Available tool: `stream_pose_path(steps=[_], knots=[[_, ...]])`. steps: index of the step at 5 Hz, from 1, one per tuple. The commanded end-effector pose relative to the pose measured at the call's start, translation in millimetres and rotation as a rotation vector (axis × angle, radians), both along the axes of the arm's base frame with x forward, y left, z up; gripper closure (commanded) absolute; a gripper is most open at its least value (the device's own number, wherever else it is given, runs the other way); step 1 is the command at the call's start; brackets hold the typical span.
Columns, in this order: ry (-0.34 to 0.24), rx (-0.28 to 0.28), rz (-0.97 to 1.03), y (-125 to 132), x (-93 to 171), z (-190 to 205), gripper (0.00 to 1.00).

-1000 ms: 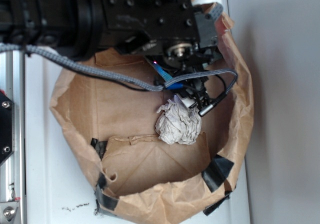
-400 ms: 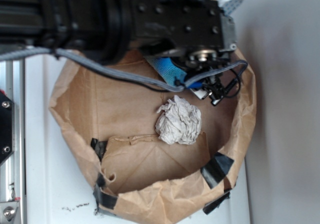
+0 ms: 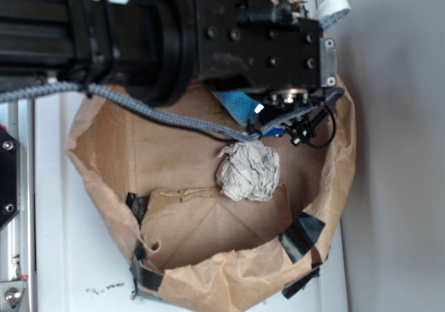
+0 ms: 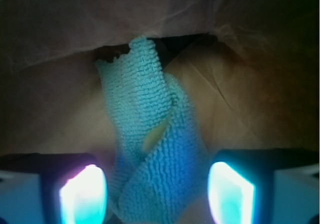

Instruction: Grab the blue cloth.

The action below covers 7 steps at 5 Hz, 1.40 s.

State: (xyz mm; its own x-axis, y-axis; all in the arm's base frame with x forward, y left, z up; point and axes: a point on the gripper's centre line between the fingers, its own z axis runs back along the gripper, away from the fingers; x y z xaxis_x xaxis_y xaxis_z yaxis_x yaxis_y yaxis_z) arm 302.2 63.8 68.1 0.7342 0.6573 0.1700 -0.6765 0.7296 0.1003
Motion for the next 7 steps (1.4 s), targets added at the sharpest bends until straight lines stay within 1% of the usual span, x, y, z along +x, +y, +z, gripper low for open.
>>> stream_pose_path(steps=[1, 2, 4, 5, 6, 7], knots=[[-0.034, -0.017, -0.036, -7.7, 2.0, 12.4, 1.00], [-0.034, -0.017, -0.036, -7.7, 2.0, 12.4, 0.00], [-0.034, -0.017, -0.036, -7.7, 2.0, 12.4, 0.00], [-0.027, -0.006, -0.058, -10.0, -3.1, -13.5, 0.00], [0.003, -0.014, -0.095, -8.0, 9.7, -36.0, 0.00], [0.003, -0.003, -0.082, -10.0, 11.5, -43.9, 1.00]])
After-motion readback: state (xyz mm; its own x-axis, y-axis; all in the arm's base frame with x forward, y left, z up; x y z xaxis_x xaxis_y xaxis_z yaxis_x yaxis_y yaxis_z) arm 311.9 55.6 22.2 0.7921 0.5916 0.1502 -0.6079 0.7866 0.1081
